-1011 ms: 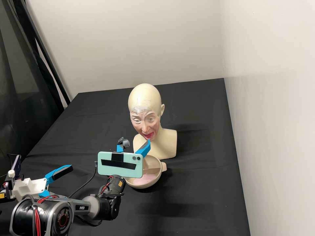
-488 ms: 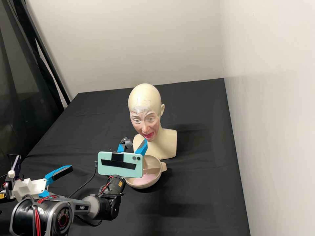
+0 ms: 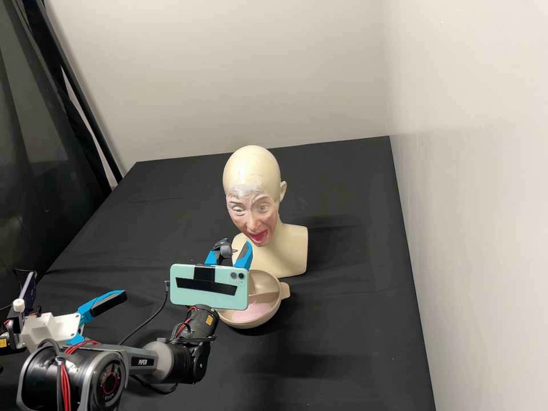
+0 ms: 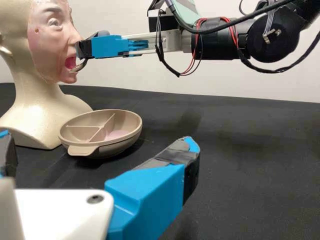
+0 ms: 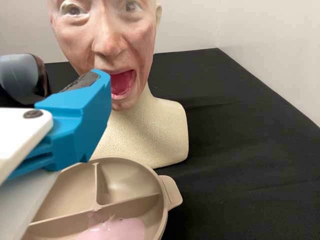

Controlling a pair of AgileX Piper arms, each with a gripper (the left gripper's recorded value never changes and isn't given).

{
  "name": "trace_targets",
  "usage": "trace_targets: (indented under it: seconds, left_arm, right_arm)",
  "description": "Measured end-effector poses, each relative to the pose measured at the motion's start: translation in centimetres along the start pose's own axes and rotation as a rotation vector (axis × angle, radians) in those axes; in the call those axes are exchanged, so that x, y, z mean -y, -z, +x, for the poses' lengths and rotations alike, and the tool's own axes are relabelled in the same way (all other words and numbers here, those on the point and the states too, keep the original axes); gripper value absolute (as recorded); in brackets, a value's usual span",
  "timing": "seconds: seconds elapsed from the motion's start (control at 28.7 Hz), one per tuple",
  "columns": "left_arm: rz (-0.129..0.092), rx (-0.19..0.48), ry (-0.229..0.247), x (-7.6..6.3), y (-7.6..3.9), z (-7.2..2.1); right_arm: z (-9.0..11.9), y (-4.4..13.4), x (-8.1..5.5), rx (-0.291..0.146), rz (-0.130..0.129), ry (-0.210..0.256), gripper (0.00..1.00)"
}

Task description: Feed the grandma with a spoon

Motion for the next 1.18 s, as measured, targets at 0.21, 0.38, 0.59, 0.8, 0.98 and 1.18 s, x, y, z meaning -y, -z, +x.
trace_targets:
  seconds: [0.21, 0.38, 0.59, 0.8, 0.98, 1.18]
  left_arm:
    - [0.000, 0.000, 0.000, 0.0, 0.0, 0.00]
    - [0.000, -0.001, 0.002, 0.1, 0.0, -0.05]
    - [0.000, 0.002, -0.008, -0.1, 0.0, -0.19]
    - [0.000, 0.007, -0.024, -0.3, -0.1, -0.74]
    - [0.001, 0.010, -0.040, -0.6, -0.2, -0.92]
    - [0.001, 0.012, -0.044, -0.6, -0.2, -1.20]
  right_arm:
    - [-0.2, -0.2, 0.1, 0.007, 0.000, 0.005, 0.00]
    - [-0.9, -1.0, 0.7, 0.039, 0.000, 0.029, 0.00]
    - [-1.9, -2.3, 1.2, 0.075, -0.016, 0.062, 0.00]
    - [-3.0, -3.6, 1.5, 0.111, -0.024, 0.082, 0.00]
    - [-3.8, -4.7, 2.1, 0.144, -0.026, 0.103, 0.00]
    - [-3.9, -5.5, 2.4, 0.169, -0.027, 0.118, 0.00]
